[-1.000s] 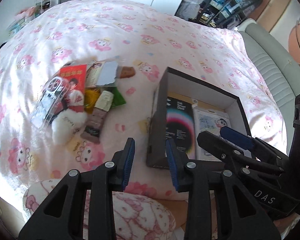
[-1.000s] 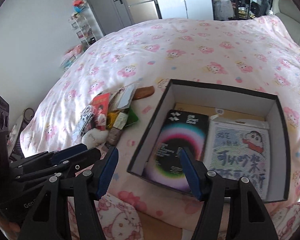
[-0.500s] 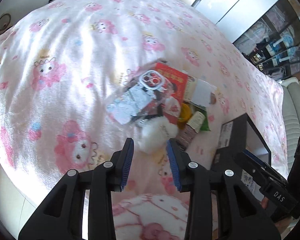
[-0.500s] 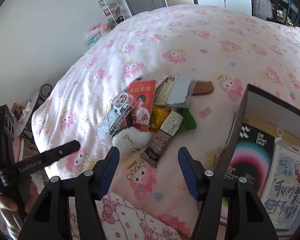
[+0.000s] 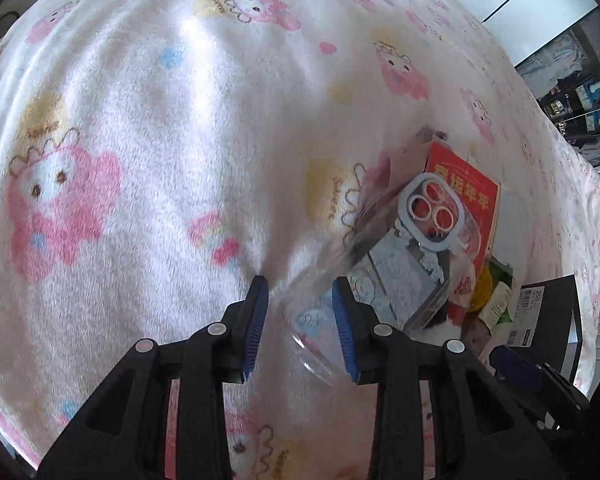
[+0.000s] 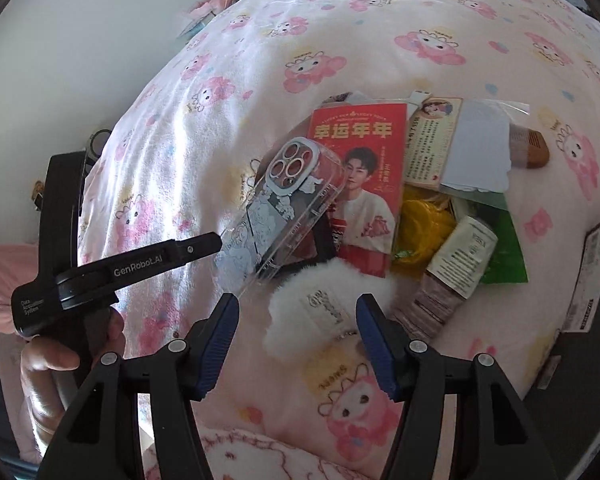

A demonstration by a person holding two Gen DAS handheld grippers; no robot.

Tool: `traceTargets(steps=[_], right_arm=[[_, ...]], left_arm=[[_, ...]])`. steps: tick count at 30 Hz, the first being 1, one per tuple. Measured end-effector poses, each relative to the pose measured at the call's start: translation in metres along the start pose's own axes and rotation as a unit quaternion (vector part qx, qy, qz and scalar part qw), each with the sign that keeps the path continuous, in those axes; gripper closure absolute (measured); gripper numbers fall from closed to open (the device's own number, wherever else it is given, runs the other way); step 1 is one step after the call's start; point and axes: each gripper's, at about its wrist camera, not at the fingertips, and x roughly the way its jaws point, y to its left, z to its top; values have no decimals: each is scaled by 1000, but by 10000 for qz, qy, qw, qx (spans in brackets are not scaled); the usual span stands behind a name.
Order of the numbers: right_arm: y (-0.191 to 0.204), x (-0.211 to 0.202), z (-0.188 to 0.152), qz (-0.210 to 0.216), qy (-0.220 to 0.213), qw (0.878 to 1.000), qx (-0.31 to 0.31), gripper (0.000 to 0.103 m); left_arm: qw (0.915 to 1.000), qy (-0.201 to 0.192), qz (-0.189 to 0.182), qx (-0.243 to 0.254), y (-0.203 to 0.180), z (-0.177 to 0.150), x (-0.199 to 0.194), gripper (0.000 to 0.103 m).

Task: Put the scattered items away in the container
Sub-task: 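Grasp the clear phone case with the left gripper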

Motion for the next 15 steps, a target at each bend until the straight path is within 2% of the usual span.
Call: traceTargets(steps=[2, 4, 6, 9, 11, 13, 15], right_arm=[[0, 12, 5, -160, 104, 9998, 9, 45], [-4, 24, 5, -120, 260, 9995, 110, 45], [-10, 31, 2, -103, 358, 9991, 202, 45], [-15, 36, -3, -146, 433, 9987, 236, 45], [-18, 35, -5, -104, 402, 9987, 284, 45], [-18, 34, -4, -132, 341, 9989, 308, 45], [-18, 36, 0, -246, 314, 9987, 327, 45]], left_arm=[[9999, 54, 68, -58, 2, 5, 9, 67], [9998, 134, -82, -143, 6, 7, 17, 58], [9994, 211, -242, -143, 7, 4, 18, 58], [9911, 697, -1124, -142, 4, -12, 19, 57], [9874, 739, -1387, 198, -8, -25, 12, 57], [9909, 460, -1225, 323, -13, -29, 3, 57], [9957, 219, -890, 145, -8, -15, 5, 57]])
